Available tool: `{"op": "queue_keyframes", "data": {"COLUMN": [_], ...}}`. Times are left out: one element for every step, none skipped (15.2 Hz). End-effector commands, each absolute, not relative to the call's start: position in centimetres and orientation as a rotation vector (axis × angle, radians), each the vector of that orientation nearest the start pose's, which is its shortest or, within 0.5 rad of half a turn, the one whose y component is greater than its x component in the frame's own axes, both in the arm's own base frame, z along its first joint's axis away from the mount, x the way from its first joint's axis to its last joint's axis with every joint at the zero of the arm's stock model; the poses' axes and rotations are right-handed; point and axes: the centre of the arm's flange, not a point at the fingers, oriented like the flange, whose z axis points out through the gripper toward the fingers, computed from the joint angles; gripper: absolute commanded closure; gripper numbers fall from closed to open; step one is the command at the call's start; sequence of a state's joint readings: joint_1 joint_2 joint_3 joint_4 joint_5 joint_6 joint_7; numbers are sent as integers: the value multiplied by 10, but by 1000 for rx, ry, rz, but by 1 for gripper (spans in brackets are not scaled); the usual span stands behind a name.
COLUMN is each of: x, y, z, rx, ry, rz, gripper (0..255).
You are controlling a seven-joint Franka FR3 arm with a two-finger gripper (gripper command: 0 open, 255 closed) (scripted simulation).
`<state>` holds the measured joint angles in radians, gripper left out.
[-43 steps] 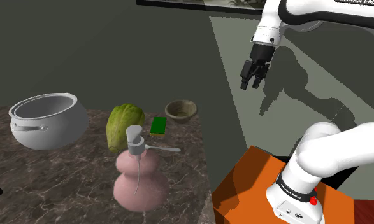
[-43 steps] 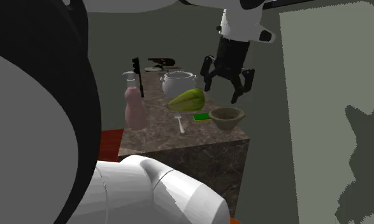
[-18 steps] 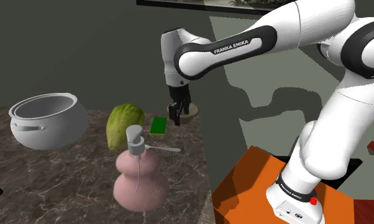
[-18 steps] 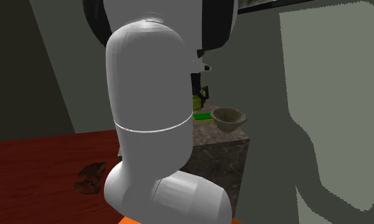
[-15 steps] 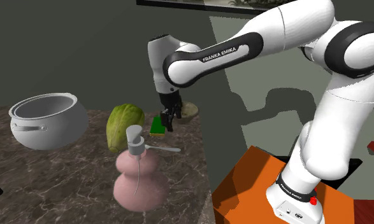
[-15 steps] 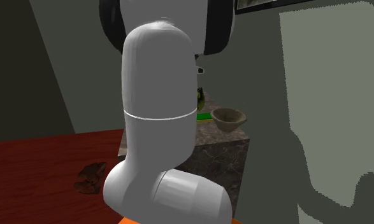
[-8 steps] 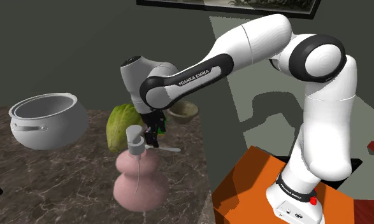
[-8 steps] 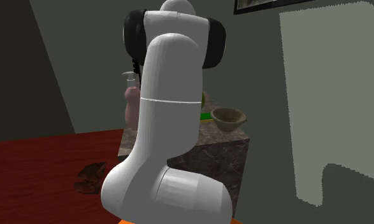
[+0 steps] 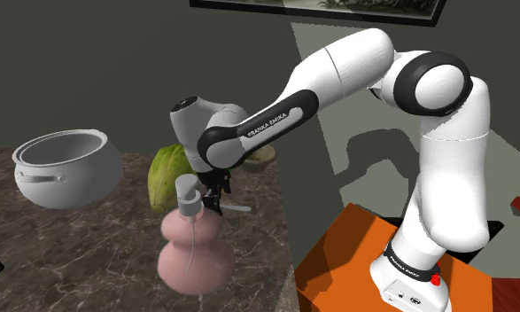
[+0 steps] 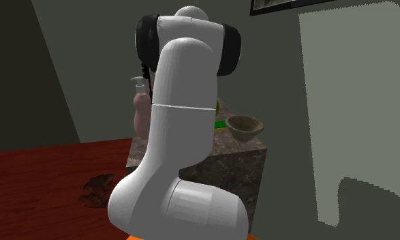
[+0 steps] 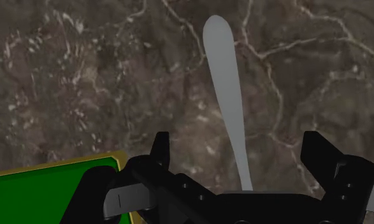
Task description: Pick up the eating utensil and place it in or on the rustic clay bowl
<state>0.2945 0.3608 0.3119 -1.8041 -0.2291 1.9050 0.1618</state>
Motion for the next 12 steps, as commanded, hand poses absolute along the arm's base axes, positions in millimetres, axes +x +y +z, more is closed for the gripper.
{"op": "queue_keyframes", "data": {"x": [518, 518, 518, 518, 518, 518, 518, 518, 518, 518, 518, 518], "y": [324, 324, 324, 324, 324, 324, 324, 324, 324, 324, 324, 324], "z": [333, 333, 333, 333, 333, 333, 333, 333, 333, 333, 333, 333], "rx": [-3185, -3185, -3185, -3185, -3185, -3185, -3185, -3185, -3185, -3185, -3185, -3185], "ry": [-882, -882, -882, -882, -882, -882, -882, -882, -882, -882, -882, -882], "rz": [305, 305, 305, 305, 305, 305, 305, 305, 305, 305, 305, 305], "gripper": [0, 0, 0, 0, 0, 0, 0, 255, 255, 255, 255, 255]}}
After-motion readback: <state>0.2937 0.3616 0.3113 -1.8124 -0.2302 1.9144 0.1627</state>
